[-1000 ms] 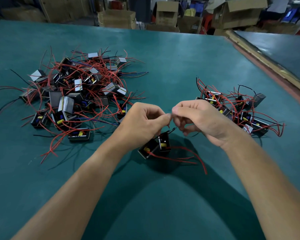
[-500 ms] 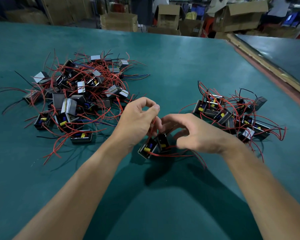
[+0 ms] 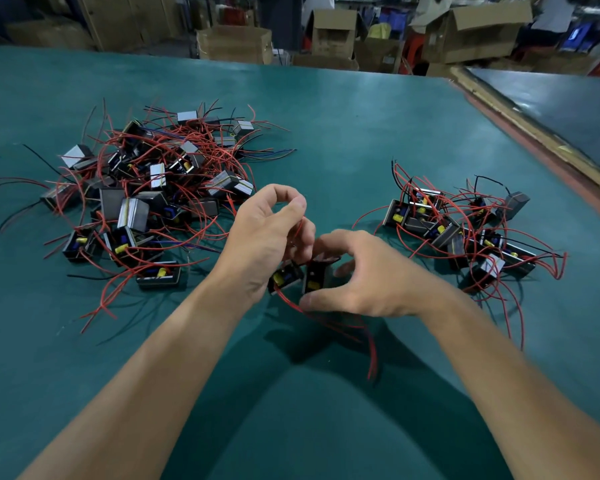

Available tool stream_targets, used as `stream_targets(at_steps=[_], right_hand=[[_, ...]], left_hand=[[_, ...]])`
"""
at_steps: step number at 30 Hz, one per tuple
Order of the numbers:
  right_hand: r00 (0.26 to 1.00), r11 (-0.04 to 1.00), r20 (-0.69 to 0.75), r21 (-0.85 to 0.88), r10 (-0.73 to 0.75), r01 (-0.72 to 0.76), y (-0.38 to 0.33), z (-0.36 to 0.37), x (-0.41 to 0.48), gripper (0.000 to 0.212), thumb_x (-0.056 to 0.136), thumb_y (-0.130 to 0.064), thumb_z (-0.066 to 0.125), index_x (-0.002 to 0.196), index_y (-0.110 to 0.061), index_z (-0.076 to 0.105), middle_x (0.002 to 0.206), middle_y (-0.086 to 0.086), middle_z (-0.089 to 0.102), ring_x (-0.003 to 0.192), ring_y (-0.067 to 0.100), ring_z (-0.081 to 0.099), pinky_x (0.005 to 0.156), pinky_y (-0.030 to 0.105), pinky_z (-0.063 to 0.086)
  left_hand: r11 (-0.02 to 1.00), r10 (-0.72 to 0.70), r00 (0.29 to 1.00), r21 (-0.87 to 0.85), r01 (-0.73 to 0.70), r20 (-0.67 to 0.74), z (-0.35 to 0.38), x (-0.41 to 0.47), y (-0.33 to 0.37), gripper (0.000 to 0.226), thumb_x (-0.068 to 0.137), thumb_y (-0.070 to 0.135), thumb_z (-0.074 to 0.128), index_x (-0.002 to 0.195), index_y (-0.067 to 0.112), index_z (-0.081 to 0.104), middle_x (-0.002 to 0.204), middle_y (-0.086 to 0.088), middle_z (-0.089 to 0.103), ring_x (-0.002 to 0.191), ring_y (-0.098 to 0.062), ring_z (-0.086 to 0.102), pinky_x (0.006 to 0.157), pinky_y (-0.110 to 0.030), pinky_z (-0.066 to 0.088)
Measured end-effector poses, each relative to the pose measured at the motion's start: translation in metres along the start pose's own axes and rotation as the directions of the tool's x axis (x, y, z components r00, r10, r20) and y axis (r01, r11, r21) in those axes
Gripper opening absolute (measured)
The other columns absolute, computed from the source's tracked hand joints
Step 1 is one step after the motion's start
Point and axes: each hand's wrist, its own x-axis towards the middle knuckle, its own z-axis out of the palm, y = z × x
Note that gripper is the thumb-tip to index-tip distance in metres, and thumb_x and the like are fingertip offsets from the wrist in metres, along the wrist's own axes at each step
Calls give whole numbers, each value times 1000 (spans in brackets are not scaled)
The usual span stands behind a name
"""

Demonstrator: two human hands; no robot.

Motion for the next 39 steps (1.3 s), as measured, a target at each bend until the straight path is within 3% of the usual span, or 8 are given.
stream_targets(at_steps=[3,11,17,26,31,34,36,39], right_hand=[[996,997,-74,54,-56,60,-1,6,2,44,55,-57,79,91,-36,63,89,-18,68,83,0,63,81,24,51],[992,975,-99,200,-79,98,1,8,5,32,69,-36,83,85,-14,67,74,13,65,60,24,53,62,45,51],[989,985,-143,156,-45,67,1,11,5,38,60,-44,85,88,-25,66,68,-1,65,59,18,55,61,36,53],[972,963,-234,265,5,59,3,25,9,21,65,-32,75,80,-19,69,69,13,66,61,16,52,67,46,55],[958,971,-273,239,90,-24,6,4,9,17,63,-30,76,69,-18,66,56,-2,59,55,10,48,54,34,44],[820,975,-562,219,108,22,11,-24,9,16,76,-17,80,70,-21,66,57,-10,59,50,0,47,53,20,39],[580,988,-805,156,122,8,16,-47,4,10,82,-24,72,77,-21,65,61,-12,60,53,-2,53,57,22,44],[285,974,-951,54,117,-220,30,-71,-5,20,84,-38,64,93,-20,66,77,1,69,79,23,69,74,37,54]], left_hand=[[996,0,1000,-88,1,14,-1,0,1,14,102,13,46,88,16,44,51,0,53,43,-16,46,45,-21,42],[986,61,998,-159,-56,22,-2,-1,5,16,102,13,47,86,17,45,52,0,49,46,-17,46,47,-21,42],[972,56,998,-231,-47,36,1,-2,7,15,102,12,45,87,16,44,52,1,46,46,-16,45,50,-23,40],[968,39,998,-250,-25,53,4,-6,10,18,102,11,44,84,16,45,52,1,45,45,-15,44,48,-22,39],[996,80,996,-47,-82,-38,1,-3,11,15,99,12,46,84,14,49,55,-5,61,48,-19,52,48,-24,44],[976,183,974,141,-165,-130,-1,-3,8,10,94,11,56,84,13,54,60,-5,66,52,-15,53,50,-25,44],[916,312,938,307,-256,-149,-1,-6,7,8,86,16,64,82,14,58,62,-6,65,52,-12,52,51,-25,43],[850,438,883,399,-345,-169,-1,-10,7,12,78,19,68,80,11,60,60,3,58,52,-10,49,50,-23,40]])
